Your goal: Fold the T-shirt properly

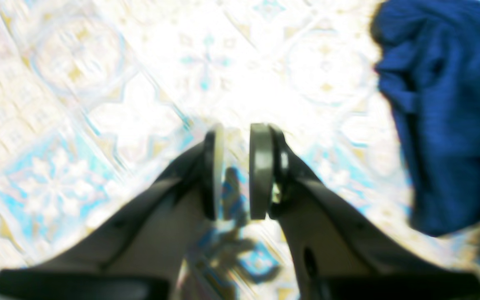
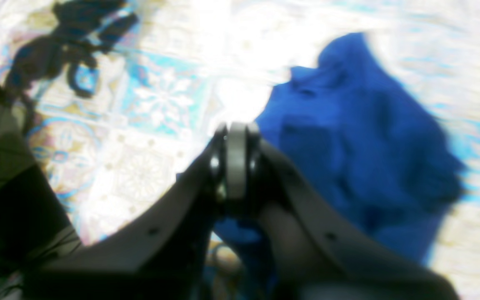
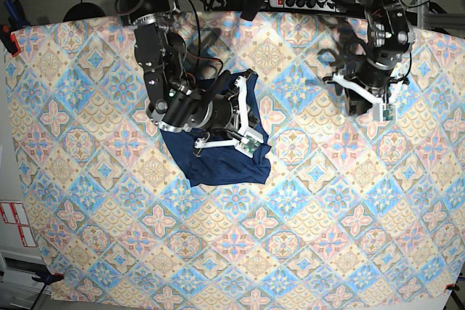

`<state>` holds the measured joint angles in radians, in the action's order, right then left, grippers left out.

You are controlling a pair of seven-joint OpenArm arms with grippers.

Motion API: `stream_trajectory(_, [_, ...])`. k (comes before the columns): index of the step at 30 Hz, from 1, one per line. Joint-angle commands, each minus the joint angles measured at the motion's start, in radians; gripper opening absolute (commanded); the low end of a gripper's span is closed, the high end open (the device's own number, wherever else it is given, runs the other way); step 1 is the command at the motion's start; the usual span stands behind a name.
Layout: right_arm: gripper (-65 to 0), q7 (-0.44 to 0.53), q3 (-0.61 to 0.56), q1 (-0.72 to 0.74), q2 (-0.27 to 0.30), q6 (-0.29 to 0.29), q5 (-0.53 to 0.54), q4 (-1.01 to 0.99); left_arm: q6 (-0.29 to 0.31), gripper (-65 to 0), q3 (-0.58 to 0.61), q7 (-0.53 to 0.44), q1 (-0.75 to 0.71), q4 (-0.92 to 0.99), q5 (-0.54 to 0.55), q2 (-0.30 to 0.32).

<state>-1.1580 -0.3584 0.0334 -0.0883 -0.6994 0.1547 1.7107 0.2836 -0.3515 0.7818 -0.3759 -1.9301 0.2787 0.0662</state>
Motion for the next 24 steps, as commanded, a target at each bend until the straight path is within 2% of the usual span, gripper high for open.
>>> stream_trajectory(1, [-64.8,0.016,0.009,0.032,-0.026,0.001,0.010,-0.018,-0.001,-54.7,-0.022,-0.022,-0.010,-0.029,0.044,-0.009])
stream_trajectory(6, [-64.8,0.026,0.052,0.105,-0.069,0.001,0.010,-0.220,-0.001,-54.7,-0.123,-0.020,-0.064,-0.045,0.198,-0.049])
stream_trajectory(11, [-64.8,0.105,0.086,0.164,-0.069,0.001,0.010,-0.438,-0.001,-54.7,-0.172,-0.020,-0.084,-0.045,0.296,-0.068])
stream_trajectory(15, [-64.8,0.168,0.088,0.176,-0.069,0.001,0.010,-0.567,-0.001,-54.7,-0.174,0.044,-0.079,-0.045,0.340,-0.067])
stream_trajectory(24, [-64.8,0.286,0.088,0.190,-0.069,0.001,0.010,-0.716,-0.001,-54.7,-0.172,0.049,-0.071,-0.042,0.363,-0.068])
